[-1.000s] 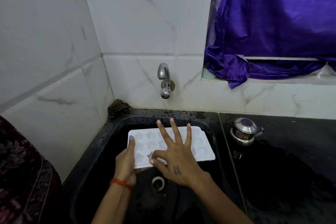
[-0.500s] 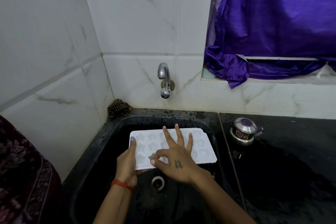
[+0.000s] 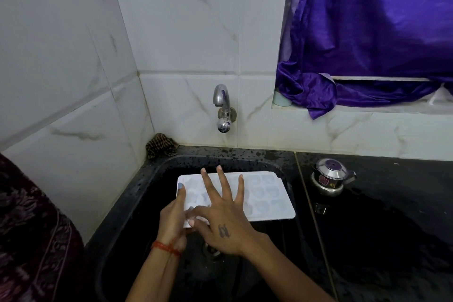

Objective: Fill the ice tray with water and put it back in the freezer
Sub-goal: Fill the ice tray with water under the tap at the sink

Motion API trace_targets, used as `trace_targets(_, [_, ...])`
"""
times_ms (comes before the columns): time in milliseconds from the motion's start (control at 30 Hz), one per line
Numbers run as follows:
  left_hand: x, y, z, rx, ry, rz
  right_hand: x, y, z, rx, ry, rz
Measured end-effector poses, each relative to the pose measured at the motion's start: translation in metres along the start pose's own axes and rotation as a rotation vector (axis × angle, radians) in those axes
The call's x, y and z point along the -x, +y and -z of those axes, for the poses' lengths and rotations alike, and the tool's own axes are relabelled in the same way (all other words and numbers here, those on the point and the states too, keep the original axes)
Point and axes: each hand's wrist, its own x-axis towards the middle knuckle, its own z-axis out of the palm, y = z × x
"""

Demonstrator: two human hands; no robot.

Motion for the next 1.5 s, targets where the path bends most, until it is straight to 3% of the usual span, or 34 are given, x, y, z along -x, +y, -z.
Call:
trace_targets(267, [0.0, -0.003, 0.001, -0.011, 0.008, 0.032, -0.004, 0.0, 0.005, -0.067, -0.102, -0.053])
trace_targets(533, [0.001, -0.002, -0.003, -0.007, 0.016, 0.017, -0.003, 0.003, 0.007, 0.216, 0.066, 0.1])
trace_targets(767, [-0.002, -0.001, -0.002, -0.003, 0.017, 0.005, -0.003, -0.001, -0.001, -0.079, -0.037, -0.085])
trace_targets(1033, [-0.006, -0.006, -0.002, 0.021, 0.028, 0.018, 0.0, 0.01, 0.002, -0.137, -0.057, -0.088])
trace_targets(1200, [-0.006, -0.007, 0.0, 0.074, 0.019, 0.077, 0.015, 0.056, 0.024, 0.039, -0.028, -0.319])
trace_targets(1333, [-0.005, -0.008, 0.002, 0.088, 0.005, 0.078, 0.027, 0.094, 0.037, 0.127, -0.126, -0.584])
trace_targets(1500, [-0.003, -0.008, -0.003, 0.098, 0.008, 0.083, 0.015, 0.088, 0.028, 0.077, -0.278, -0.588])
